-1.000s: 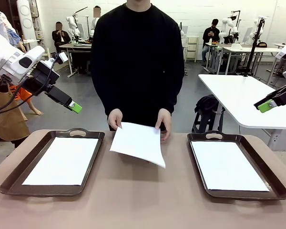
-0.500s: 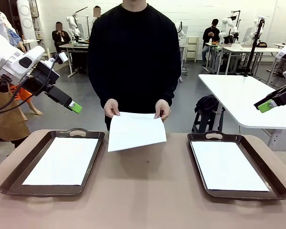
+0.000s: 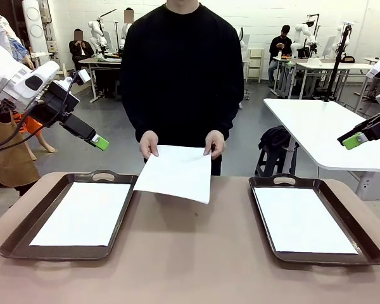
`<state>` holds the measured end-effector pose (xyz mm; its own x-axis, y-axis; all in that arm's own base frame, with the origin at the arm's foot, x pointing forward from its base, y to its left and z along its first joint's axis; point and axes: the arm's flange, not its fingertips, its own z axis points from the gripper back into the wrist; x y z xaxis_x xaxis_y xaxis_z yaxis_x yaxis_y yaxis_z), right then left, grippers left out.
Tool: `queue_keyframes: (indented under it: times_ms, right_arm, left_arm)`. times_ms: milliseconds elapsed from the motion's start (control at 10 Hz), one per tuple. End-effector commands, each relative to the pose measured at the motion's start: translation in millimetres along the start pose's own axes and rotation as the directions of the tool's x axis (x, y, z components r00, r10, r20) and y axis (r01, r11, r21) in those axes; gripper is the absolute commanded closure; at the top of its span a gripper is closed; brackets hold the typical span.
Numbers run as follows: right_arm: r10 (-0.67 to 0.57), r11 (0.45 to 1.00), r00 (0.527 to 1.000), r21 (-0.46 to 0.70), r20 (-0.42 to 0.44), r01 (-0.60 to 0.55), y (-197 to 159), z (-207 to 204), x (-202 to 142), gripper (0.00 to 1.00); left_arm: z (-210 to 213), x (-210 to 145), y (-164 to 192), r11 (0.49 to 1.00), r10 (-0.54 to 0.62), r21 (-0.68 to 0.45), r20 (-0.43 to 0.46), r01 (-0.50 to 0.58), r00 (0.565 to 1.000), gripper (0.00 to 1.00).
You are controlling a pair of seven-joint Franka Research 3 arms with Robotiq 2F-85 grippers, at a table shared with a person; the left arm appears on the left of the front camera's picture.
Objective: Sort the A4 documents.
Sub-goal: Receive the A4 Paper.
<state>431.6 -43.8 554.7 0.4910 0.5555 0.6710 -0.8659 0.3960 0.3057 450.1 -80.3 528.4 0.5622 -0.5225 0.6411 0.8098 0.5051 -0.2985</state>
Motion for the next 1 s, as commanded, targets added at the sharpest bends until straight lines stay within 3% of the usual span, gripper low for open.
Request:
queue_keyframes:
  times_ms: [0, 900]
  right_arm:
    - [0.002, 1.000, 1.000, 0.002, -0.001, -0.002, 0.2, -0.7, 0.5, 0.00]
    - [0.002, 1.000, 1.000, 0.002, -0.001, -0.002, 0.2, -0.7, 0.5, 0.00]
  left_arm:
    - [1.0, -0.5, -0.3, 1.000, -0.001, -0.006, 0.004, 0.001, 1.000, 0.00]
    - [1.0, -0.5, -0.3, 1.000, -0.001, -0.006, 0.004, 0.001, 1.000, 0.00]
